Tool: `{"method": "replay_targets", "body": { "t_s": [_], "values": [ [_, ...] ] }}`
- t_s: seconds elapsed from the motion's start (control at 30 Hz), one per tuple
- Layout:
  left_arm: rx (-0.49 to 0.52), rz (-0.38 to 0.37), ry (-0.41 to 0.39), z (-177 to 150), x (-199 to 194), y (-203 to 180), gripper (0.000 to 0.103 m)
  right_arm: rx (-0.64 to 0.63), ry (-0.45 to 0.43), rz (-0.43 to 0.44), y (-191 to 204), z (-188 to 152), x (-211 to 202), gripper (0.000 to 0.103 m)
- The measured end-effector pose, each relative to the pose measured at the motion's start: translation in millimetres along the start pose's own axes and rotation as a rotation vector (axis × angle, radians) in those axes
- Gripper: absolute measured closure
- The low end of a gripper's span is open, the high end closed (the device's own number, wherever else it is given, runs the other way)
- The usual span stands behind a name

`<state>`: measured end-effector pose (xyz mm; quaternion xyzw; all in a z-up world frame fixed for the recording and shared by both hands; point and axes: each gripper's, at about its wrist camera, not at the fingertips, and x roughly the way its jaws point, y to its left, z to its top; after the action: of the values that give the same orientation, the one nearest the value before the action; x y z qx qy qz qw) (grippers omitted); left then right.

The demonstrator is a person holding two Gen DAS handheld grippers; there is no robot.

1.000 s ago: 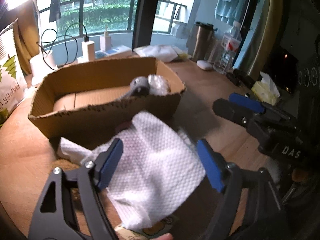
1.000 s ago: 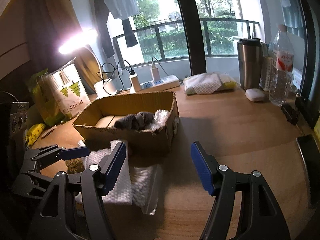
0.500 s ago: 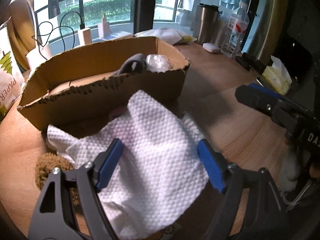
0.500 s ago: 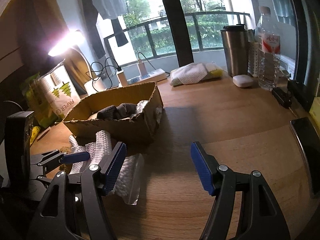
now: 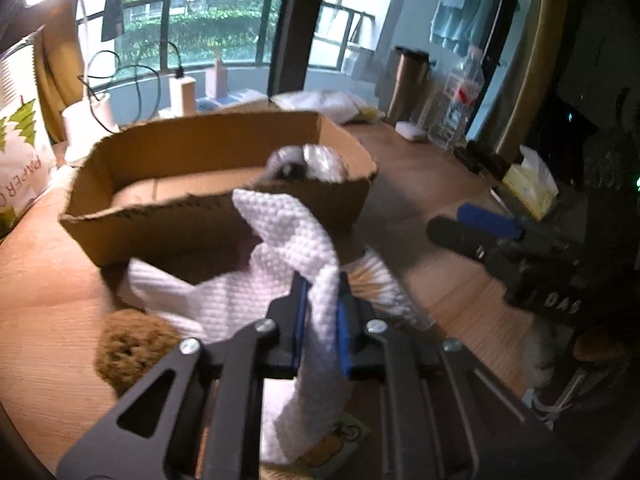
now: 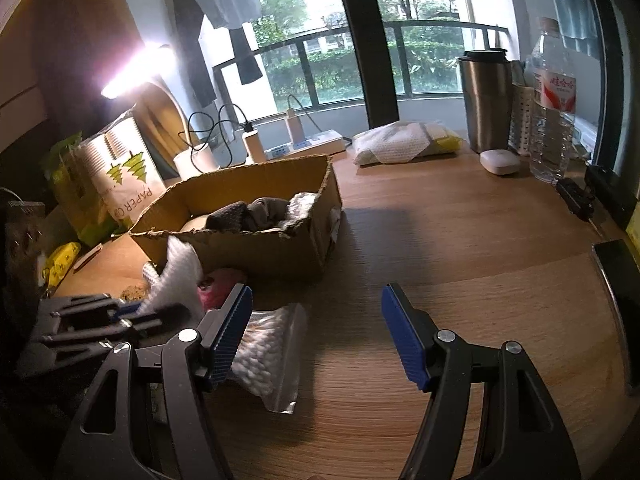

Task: Organize soft objects
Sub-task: 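Grasp the white waffle towel with the left gripper while the right grasps the cotton-swab bag, then lift the towel with the left gripper while the right carries the swab bag toward the box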

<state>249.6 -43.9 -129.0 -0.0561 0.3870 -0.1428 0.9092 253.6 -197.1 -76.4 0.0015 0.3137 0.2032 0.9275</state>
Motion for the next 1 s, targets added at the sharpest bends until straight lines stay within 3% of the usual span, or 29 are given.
{"method": "replay_targets", "body": {
  "t_s": [0.27, 0.4, 1.0],
  "values": [
    [-0.047, 0.004, -0.068, 2, -30, 29, 0.089, -0.034, 0.036, 0.007, 25, -2, 16, 0.032],
    [-0.078, 0.010, -0.100, 0, -43, 46, 0.089, -0.021, 0.064, 0.010, 31, -4, 27, 0.017],
    [-0.135, 0.030, -0.196, -7, -80, 81, 0.089, -0.111, 0.251, -0.051, 70, -28, 67, 0.017]
  ]
}}
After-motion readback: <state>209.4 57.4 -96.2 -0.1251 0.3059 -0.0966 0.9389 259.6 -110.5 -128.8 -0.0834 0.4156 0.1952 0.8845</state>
